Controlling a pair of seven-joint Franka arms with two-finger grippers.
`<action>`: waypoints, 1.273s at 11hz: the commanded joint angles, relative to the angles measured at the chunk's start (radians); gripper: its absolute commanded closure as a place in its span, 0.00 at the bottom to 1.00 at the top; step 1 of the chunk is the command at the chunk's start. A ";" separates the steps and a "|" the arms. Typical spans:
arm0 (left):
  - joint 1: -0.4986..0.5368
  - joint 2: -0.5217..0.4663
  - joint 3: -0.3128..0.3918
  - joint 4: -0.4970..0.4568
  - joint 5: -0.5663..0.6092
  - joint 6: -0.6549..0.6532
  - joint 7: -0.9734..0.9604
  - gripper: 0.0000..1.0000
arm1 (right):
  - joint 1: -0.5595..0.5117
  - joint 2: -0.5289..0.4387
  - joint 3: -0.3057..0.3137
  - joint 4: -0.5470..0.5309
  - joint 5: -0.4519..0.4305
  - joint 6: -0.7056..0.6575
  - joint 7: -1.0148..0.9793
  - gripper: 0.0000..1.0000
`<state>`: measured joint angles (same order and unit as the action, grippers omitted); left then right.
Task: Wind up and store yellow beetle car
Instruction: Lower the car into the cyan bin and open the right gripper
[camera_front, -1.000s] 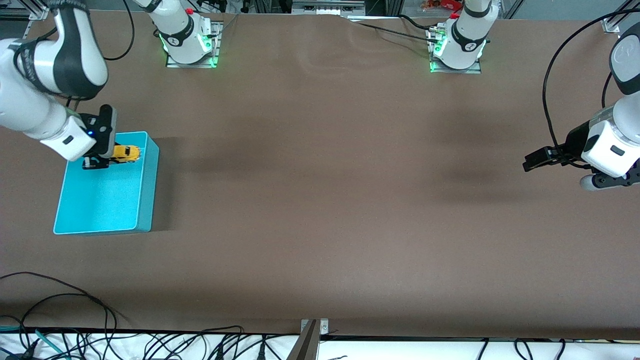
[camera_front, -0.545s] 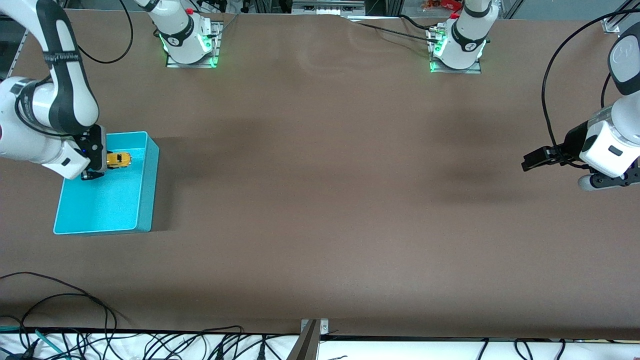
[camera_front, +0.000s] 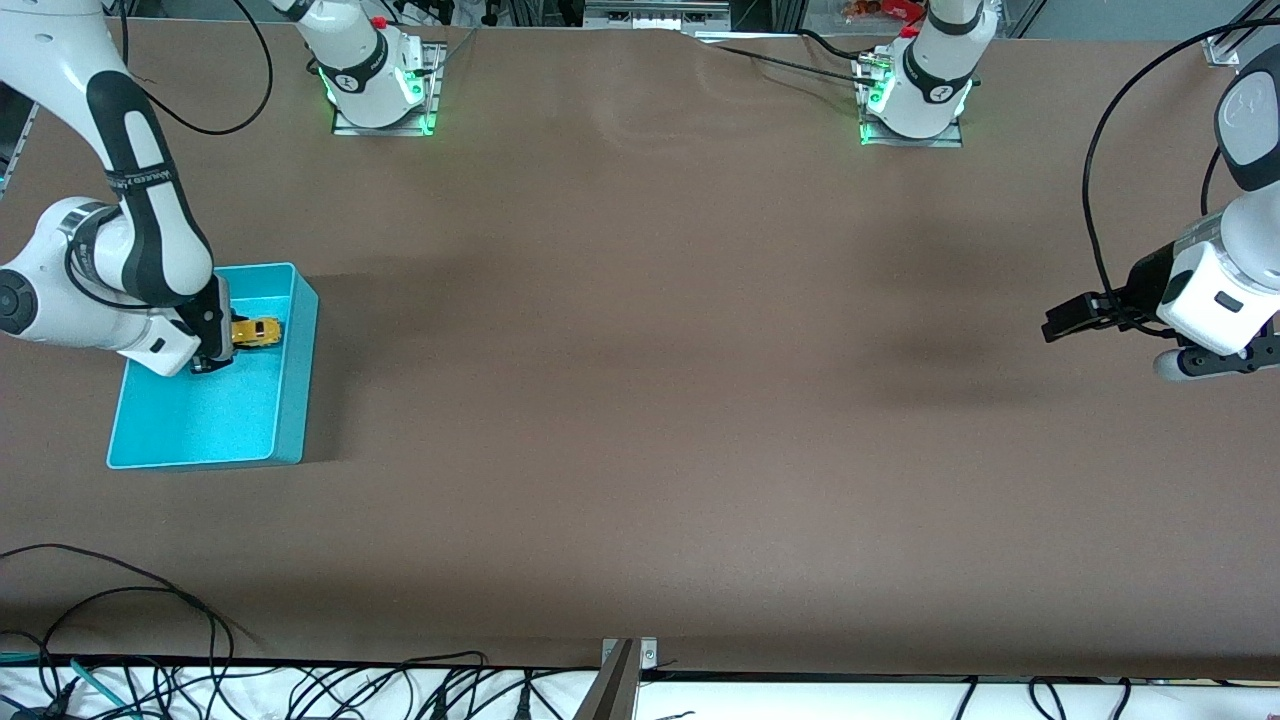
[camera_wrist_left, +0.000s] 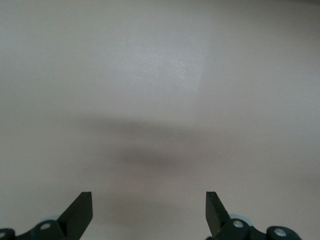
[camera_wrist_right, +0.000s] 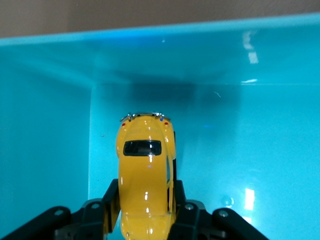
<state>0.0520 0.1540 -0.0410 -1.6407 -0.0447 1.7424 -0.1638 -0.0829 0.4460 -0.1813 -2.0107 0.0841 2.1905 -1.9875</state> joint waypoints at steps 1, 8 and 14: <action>0.003 0.015 0.000 0.016 -0.014 -0.018 0.027 0.00 | -0.026 0.023 0.011 0.023 0.023 -0.006 -0.037 1.00; 0.003 0.021 0.000 0.015 -0.014 -0.020 0.027 0.00 | -0.074 0.022 0.009 -0.010 0.022 -0.012 -0.122 1.00; 0.003 0.019 0.000 0.015 -0.014 -0.023 0.027 0.00 | -0.089 0.048 0.009 -0.022 0.077 -0.020 -0.136 0.00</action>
<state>0.0520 0.1701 -0.0412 -1.6410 -0.0447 1.7387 -0.1636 -0.1555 0.4889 -0.1801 -2.0322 0.1153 2.1770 -2.0912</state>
